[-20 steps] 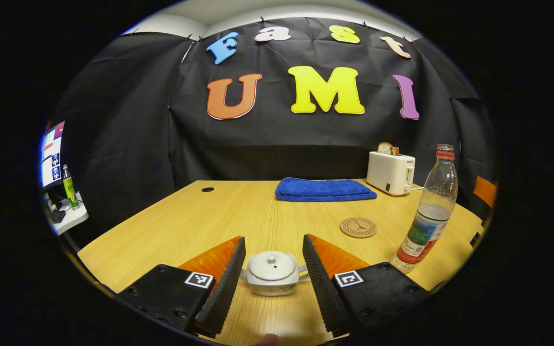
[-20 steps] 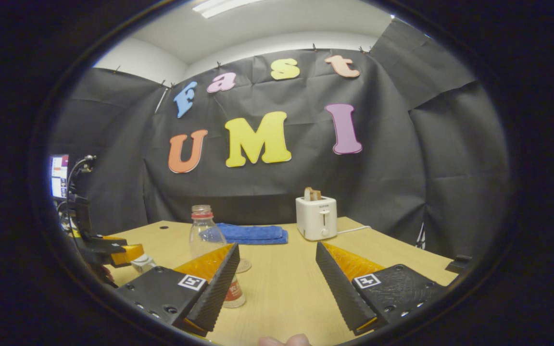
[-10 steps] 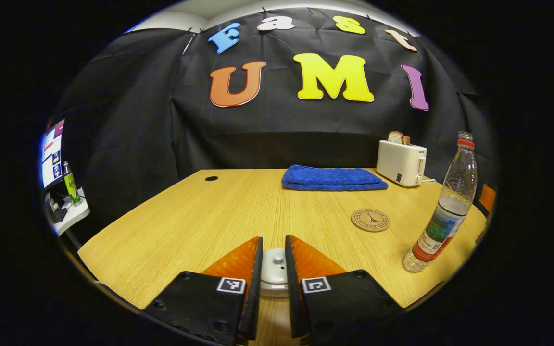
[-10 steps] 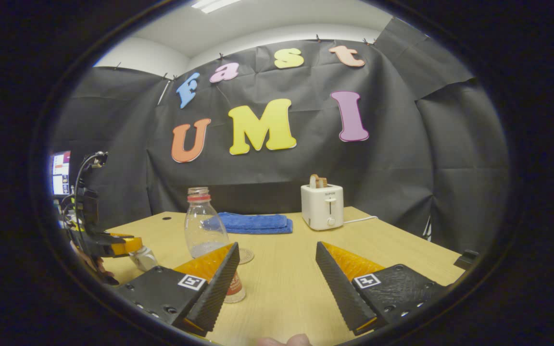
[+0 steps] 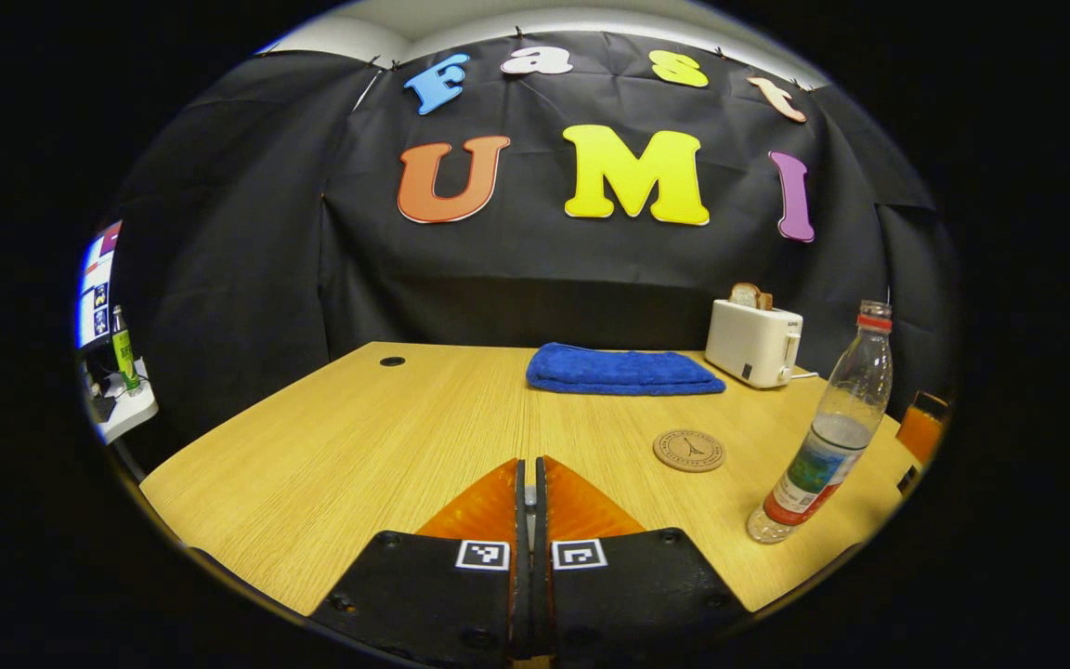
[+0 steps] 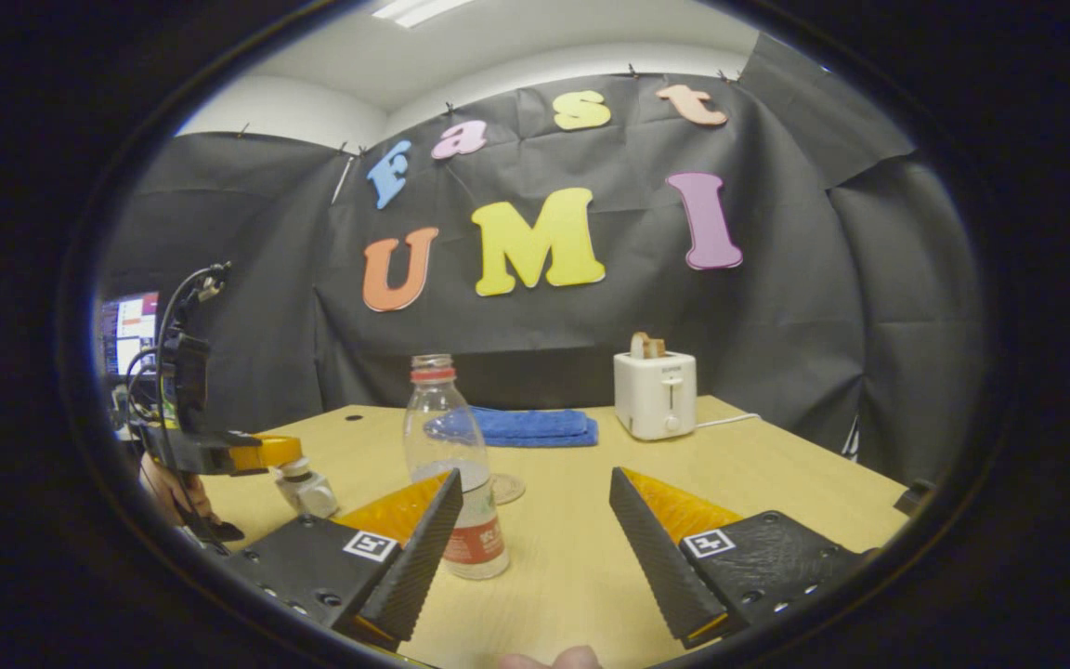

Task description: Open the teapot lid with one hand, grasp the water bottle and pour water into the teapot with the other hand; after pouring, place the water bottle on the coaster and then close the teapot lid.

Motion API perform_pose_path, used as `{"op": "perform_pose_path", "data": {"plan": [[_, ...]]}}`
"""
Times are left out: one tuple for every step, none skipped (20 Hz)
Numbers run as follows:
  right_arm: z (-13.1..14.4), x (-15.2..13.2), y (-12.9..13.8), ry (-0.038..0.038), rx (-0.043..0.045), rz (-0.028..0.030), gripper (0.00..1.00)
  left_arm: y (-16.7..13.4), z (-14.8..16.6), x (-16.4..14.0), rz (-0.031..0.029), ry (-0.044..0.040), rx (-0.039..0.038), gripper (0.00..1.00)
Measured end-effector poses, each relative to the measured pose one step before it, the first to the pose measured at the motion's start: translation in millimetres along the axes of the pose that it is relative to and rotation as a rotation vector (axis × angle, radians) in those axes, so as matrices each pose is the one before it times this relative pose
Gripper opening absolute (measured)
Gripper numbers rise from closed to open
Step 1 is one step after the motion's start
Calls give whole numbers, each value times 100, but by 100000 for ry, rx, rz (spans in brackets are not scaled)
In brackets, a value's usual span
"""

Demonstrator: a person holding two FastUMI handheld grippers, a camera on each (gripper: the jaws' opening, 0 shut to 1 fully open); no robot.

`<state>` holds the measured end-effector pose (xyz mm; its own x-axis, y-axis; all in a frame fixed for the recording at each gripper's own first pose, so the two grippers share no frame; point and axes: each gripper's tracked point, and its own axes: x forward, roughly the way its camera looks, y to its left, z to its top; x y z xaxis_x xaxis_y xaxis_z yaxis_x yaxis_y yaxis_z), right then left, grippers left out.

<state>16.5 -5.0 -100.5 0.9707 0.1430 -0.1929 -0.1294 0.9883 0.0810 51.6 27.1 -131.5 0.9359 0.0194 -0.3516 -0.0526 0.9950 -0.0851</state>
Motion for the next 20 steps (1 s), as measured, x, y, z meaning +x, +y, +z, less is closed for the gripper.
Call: {"op": "perform_pose_path", "data": {"plan": [[-357, 73, 708, 688, -431, 1696, 95, 25, 562, -421, -352, -1952, 324, 3], [-402, 61, 709, 798, 283, 2052, 95, -59, 833, -401, -1027, -2293, 207, 3], [-372, 252, 673, 978, 136, 1363, 95, -47, 563, -371, -767, -1721, -151, 3], [-557, 366, 725, 1613, -952, 995, 95, 22, 515, -482, -664, -1412, -84, 2], [-327, 515, 544, 965, -1291, 464, 92, 83, 457, -455, -446, -1279, -64, 3], [-95, 578, 356, 252, -1256, 137, 95, 259, 580, -457, -117, -1441, 22, 2], [-188, 429, 281, 607, -1128, 138, 95, 352, 430, -484, 138, -1158, 250, 3], [-108, 698, 356, 710, -949, -183, 95, 220, 390, -285, 302, -1092, 257, 3], [-204, 673, 91, 818, -623, -762, 95, 318, 339, -277, 368, -971, 318, 3], [49, 665, -24, 200, -344, -1073, 96, 536, 179, -292, 409, -710, 219, 3], [33, 583, -25, 212, -210, -1073, 95, 413, 137, -267, 145, -502, -9, 3], [35, 587, -133, 409, -114, -866, 95, 210, 159, -171, -16, -408, -193, 3], [85, 469, -194, 179, 208, -1238, 95, 263, 3, -68, 245, -376, -324, 3], [164, 428, -272, 13, 446, -1489, 95, 608, 82, -128, 510, -312, -148, 2], [-21, 279, -160, 76, 347, -1190, 95, 411, 7, -51, 796, -259, 65, 3], [146, 214, 77, -116, -35, -364, 95, 655, 149, 95, 1641, -804, 0, 3], [132, 4, 298, -42, -516, 530, 95, 515, 20, 145, 1080, -171, -404, 3], [17, 201, 216, 307, -893, -42, 93, 239, 46, 8, 330, -107, -1152, 3], [-30, -42, 171, 56, -617, -57, 86, 207, 50, -42, -66, -226, -1504, 3], [209, 1, 222, 435, -1291, 1225, 80, 198, 341, 173, -48, -487, -1091, 3]]}}
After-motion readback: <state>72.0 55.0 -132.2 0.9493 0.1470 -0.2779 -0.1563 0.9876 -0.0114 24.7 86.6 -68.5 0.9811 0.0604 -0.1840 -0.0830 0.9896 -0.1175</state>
